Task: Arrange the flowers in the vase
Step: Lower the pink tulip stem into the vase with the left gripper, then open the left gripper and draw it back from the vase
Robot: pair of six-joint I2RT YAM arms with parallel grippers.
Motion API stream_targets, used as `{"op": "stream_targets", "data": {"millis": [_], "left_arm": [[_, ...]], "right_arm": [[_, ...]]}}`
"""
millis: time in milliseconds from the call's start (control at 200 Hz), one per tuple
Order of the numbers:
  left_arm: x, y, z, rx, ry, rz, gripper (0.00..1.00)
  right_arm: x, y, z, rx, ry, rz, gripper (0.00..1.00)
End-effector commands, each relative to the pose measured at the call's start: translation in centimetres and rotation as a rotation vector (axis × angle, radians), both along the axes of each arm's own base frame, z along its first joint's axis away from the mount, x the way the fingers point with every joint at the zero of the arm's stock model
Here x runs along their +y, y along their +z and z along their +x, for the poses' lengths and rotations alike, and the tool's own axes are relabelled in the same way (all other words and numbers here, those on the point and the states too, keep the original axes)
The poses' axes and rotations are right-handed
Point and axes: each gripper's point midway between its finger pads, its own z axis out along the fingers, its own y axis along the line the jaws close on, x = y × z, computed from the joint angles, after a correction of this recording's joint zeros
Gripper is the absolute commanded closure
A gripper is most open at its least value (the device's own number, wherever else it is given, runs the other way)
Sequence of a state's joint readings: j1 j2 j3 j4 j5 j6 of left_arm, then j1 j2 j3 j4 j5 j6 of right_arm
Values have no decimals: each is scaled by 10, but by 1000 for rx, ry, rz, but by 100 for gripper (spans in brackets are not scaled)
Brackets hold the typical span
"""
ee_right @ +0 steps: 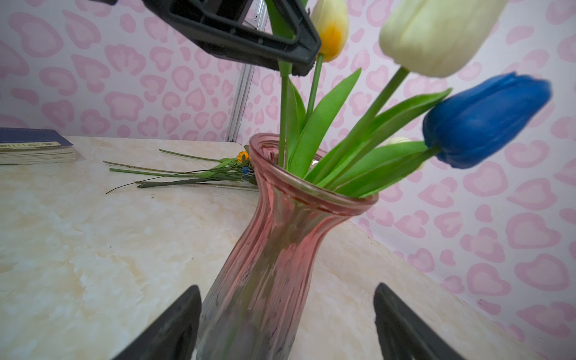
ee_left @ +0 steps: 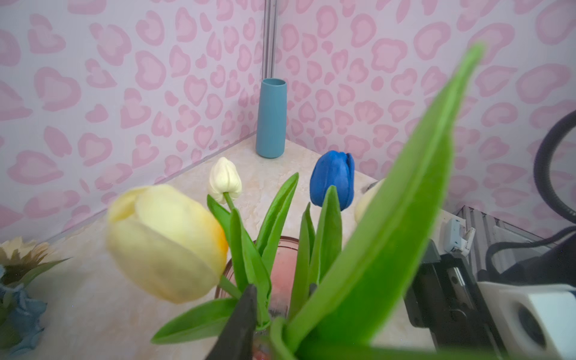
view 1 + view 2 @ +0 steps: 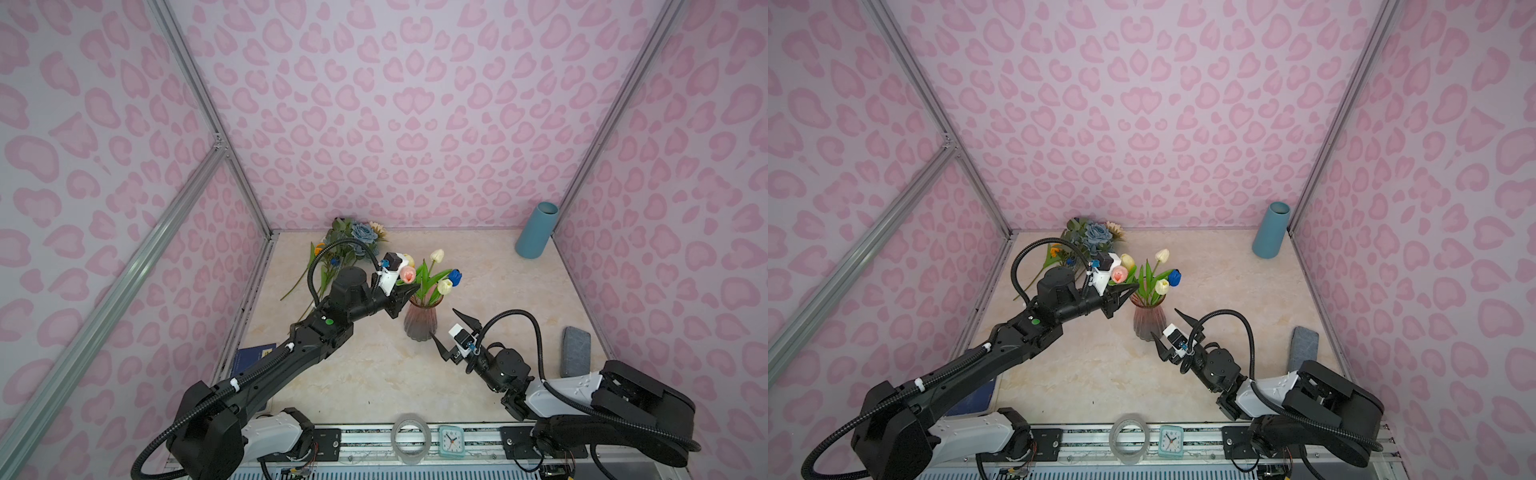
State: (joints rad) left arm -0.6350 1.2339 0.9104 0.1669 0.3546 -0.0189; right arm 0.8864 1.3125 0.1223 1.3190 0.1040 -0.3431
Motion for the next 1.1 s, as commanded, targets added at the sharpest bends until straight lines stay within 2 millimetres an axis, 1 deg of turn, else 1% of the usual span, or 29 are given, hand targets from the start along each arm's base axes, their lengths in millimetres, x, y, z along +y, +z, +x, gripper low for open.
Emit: {"op": "stream_targets", "data": {"millis": [0, 90, 100, 130, 205, 225, 270, 310, 375, 480, 530, 575, 695, 755, 810, 850, 890, 925, 1000, 1020, 1045, 1095], "left_arm": [[11, -21, 4, 96, 57, 117, 67], [13, -22, 1, 122, 46, 161, 65], [13, -22, 1, 124, 44, 164, 61], [13, -21, -1, 128, 35, 174, 55], [16, -16, -6, 116, 25, 187, 30], [17, -15, -7, 109, 27, 192, 26], [21, -13, -7, 87, 40, 204, 13], [24, -10, -7, 63, 46, 212, 6], [28, -8, -6, 32, 61, 226, 0], [37, -13, 3, 2, 106, 272, 2], [40, -14, 7, -3, 119, 264, 2], [43, -10, 7, -20, 114, 237, 1], [56, 12, 6, -109, 111, 166, 0], [63, 27, 4, -156, 92, 130, 0], [72, 36, 2, -190, 72, 112, 2], [80, 38, 3, -219, 72, 115, 4], [87, 36, 2, -249, 64, 138, 6], [94, 29, 3, -282, 83, 172, 7], [121, 12, 21, -342, 223, 255, 1], [129, 6, 26, -347, 260, 275, 0], [142, -1, 35, -346, 323, 295, 2], [177, -13, 57, -303, 480, 318, 2]], "right_arm": [[0, 12, -1, -25, 4, 48, 14], [-1, 13, -1, -28, 2, 46, 14], [-1, 12, -1, -28, 0, 45, 14], [-2, 13, -1, -29, -1, 44, 14], [-3, 12, -1, -28, -6, 40, 14], [-3, 13, -1, -29, -5, 42, 14], [-3, 14, -1, -28, -9, 48, 14], [-2, 14, -1, -26, -6, 52, 14], [-1, 14, -1, -25, 1, 52, 14], [-1, 14, -1, -24, -3, 48, 14], [-2, 13, -1, -24, -3, 44, 14], [-2, 13, -1, -24, -3, 41, 14], [-3, 14, 0, -26, -12, 42, 14], [-4, 14, 0, -28, -13, 45, 14], [-3, 14, 0, -26, -9, 47, 14], [-2, 14, -1, -26, -7, 47, 14], [-2, 14, 0, -25, -6, 46, 14], [-2, 14, -1, -27, -5, 47, 14], [-2, 13, -1, -26, -5, 44, 14], [-2, 14, -1, -27, -4, 45, 14], [-2, 13, -1, -27, -4, 44, 14], [-1, 13, -1, -25, -2, 41, 14]]}}
